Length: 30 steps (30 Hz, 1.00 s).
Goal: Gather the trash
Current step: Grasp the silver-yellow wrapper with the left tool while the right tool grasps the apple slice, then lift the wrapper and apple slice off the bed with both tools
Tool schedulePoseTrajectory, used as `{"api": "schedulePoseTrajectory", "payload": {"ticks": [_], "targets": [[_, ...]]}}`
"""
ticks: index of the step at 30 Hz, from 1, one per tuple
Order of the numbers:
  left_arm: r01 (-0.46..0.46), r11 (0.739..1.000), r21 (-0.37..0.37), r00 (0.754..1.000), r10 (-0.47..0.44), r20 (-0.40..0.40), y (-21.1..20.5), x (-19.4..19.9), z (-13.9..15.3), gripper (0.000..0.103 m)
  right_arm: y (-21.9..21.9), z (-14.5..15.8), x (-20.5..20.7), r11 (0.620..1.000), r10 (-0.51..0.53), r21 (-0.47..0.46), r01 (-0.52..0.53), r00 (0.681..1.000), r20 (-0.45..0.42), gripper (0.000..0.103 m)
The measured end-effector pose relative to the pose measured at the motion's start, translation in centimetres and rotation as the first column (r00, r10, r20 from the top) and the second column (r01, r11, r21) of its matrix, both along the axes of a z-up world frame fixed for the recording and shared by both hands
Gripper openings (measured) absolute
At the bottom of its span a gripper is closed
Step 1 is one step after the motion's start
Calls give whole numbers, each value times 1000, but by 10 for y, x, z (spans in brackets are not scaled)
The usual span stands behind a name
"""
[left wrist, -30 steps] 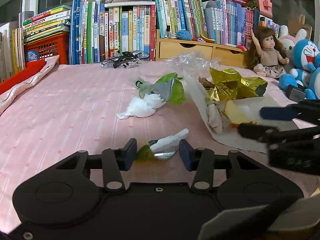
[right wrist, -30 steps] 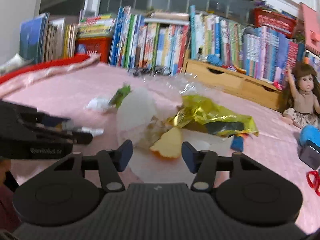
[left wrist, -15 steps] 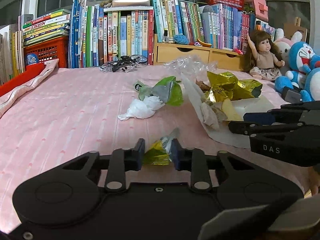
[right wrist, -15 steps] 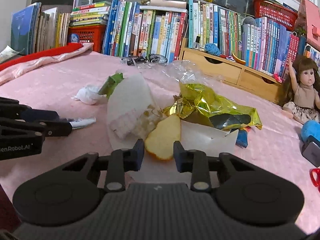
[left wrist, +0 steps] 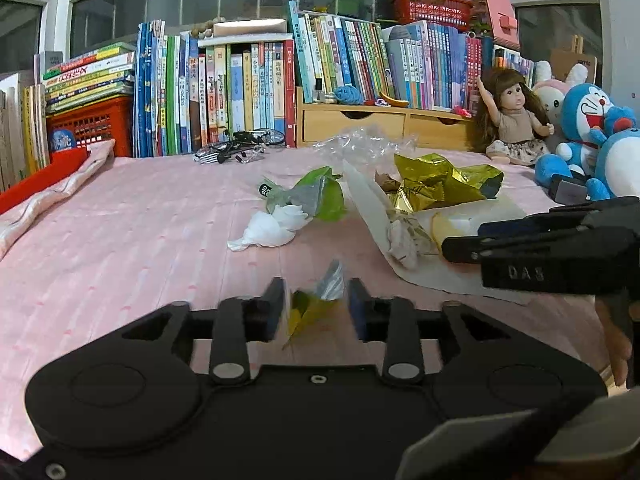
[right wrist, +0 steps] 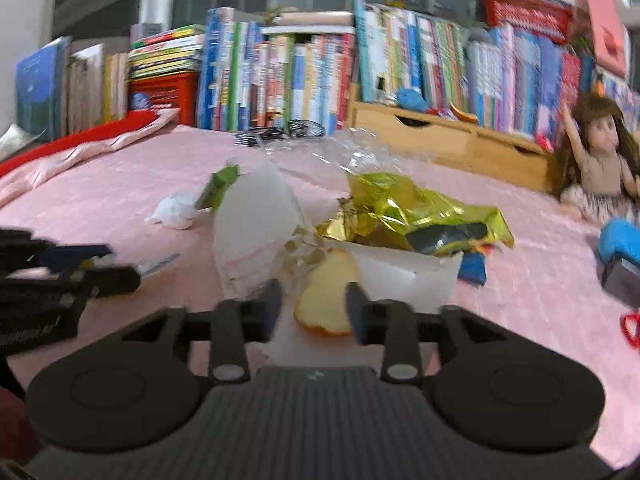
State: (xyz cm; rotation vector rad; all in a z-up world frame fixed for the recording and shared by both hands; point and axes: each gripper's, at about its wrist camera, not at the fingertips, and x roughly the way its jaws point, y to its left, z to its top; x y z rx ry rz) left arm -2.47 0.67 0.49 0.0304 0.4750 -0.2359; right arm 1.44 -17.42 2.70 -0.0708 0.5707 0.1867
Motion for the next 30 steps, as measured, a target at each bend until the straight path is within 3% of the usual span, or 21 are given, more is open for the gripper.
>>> {"api": "schedulePoseTrajectory", "payload": {"ticks": [5, 13, 15, 17, 18, 30], "targets": [[-19, 999, 30, 1000, 18, 12, -1, -3, -5, 51, -6, -4, 14, 999, -35, 29, 36, 999, -25, 73], [13, 1000, -1, 999, -13, -39, 2, 3, -12, 52, -7, -11, 20, 1000, 22, -2, -22, 998, -66, 77], [14, 1000, -10, 999, -14, -44, 2, 5, -13, 46, -7, -11, 18, 999, 38, 5, -37, 997, -67, 69], [18, 1000, -21, 999, -19, -50, 2, 6, -13, 38, -7, -10, 15, 999, 37, -1, -37, 998, -58, 47], [25, 999, -25, 998, -26, -53, 2, 5, -13, 30, -7, -9, 13, 999, 37, -5, -38, 998, -54, 47], [30, 999, -30, 999, -30, -23, 1, -9, -1, 21, -12, 3, -13, 997, 54, 47, -55, 998, 11, 45]]}}
